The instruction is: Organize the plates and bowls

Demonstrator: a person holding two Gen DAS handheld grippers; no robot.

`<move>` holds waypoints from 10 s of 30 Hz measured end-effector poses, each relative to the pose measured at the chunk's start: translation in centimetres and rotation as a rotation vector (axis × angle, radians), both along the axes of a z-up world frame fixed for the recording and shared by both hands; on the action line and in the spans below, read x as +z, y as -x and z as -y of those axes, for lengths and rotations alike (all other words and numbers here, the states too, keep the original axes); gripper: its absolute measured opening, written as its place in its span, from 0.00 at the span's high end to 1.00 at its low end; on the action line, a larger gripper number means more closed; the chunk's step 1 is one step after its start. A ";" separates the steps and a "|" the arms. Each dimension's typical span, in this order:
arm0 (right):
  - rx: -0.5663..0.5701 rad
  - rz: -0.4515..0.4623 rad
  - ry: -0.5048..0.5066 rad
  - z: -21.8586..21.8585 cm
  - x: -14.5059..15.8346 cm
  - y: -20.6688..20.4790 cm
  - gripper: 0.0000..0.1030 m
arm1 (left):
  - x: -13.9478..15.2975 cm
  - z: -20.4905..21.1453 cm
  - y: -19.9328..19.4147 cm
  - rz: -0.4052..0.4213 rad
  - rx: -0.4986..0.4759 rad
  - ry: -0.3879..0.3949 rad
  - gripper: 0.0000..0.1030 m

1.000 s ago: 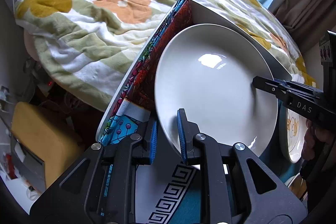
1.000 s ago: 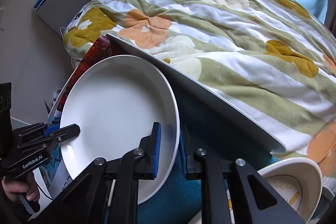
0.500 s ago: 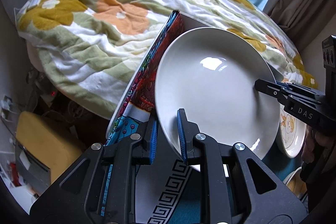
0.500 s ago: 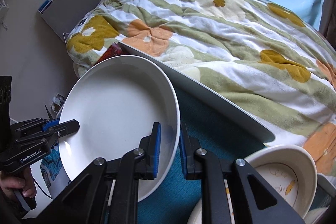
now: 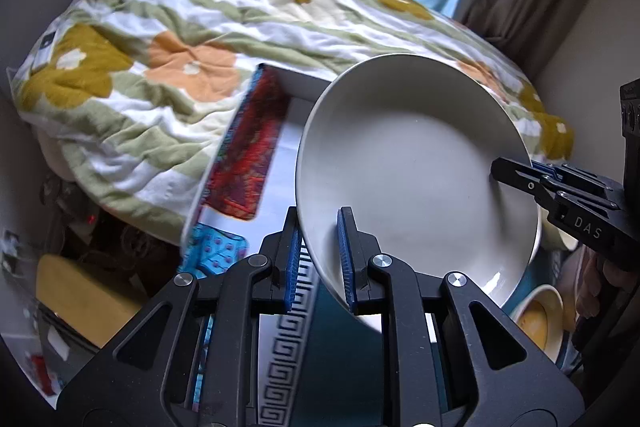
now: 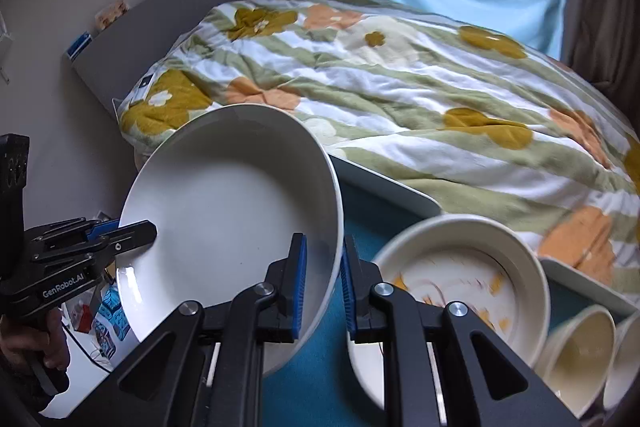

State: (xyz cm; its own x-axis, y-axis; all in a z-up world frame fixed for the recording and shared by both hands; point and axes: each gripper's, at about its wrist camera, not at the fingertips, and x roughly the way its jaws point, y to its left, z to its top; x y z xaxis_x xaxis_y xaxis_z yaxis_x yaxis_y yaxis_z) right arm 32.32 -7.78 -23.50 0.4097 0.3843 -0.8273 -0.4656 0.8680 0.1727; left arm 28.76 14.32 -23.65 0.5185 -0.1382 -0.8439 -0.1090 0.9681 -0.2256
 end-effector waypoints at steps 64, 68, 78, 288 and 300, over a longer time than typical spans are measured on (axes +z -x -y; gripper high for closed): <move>-0.451 -0.108 -0.036 23.2 -5.3 22.8 0.85 | -5.7 28.2 13.7 -0.049 -0.481 -0.341 0.85; -0.447 -0.111 -0.056 23.2 -5.2 22.8 0.85 | -5.0 29.3 14.3 0.007 -0.501 -0.484 0.85; -0.431 -0.100 -0.038 22.5 -5.0 22.5 0.85 | -4.8 28.7 14.2 0.000 -0.494 -0.456 0.85; -0.653 0.067 -0.137 30.3 5.2 29.3 0.00 | 7.0 35.9 14.3 0.186 -0.623 -0.268 0.00; -0.922 -0.114 -0.204 33.9 0.6 25.1 0.00 | 1.2 41.0 5.8 -0.035 -0.868 -0.078 0.19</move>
